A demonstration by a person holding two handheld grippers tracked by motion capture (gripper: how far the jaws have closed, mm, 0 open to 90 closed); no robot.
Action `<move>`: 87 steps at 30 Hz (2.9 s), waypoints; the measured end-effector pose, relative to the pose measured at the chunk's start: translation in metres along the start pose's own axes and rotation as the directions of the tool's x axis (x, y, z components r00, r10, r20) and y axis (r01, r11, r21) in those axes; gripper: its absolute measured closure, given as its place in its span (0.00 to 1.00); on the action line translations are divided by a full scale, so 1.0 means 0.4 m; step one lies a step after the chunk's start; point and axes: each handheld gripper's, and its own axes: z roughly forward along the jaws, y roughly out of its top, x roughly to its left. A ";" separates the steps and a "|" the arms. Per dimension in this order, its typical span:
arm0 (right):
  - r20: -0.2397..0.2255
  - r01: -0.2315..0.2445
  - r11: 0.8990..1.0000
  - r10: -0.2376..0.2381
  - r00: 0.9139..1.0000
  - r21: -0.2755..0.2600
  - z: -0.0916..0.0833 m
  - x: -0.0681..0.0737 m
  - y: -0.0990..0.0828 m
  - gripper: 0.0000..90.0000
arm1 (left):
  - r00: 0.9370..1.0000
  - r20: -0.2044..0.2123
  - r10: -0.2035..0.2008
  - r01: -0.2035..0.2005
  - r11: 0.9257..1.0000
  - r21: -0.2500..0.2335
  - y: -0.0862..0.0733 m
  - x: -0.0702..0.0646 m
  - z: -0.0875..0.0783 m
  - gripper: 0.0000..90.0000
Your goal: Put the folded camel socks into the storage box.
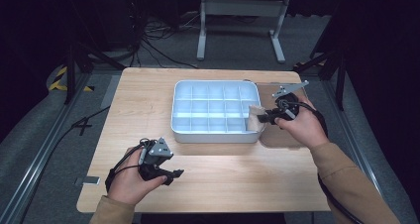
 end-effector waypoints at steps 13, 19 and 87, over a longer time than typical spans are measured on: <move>0.021 0.007 0.999 -0.008 1.000 0.032 0.027 -0.040 0.016 0.82 | 1.000 0.010 -0.011 0.011 1.000 0.008 -0.006 0.014 0.006 0.40; 0.031 0.017 0.999 -0.019 0.999 0.045 0.035 -0.044 0.016 0.82 | 1.000 0.013 -0.003 0.003 1.000 0.010 -0.001 0.016 0.008 0.40; 0.051 0.045 0.922 -0.070 0.996 0.386 0.197 0.005 0.026 0.60 | 1.000 0.016 -0.004 0.004 1.000 0.012 -0.007 0.020 0.010 0.38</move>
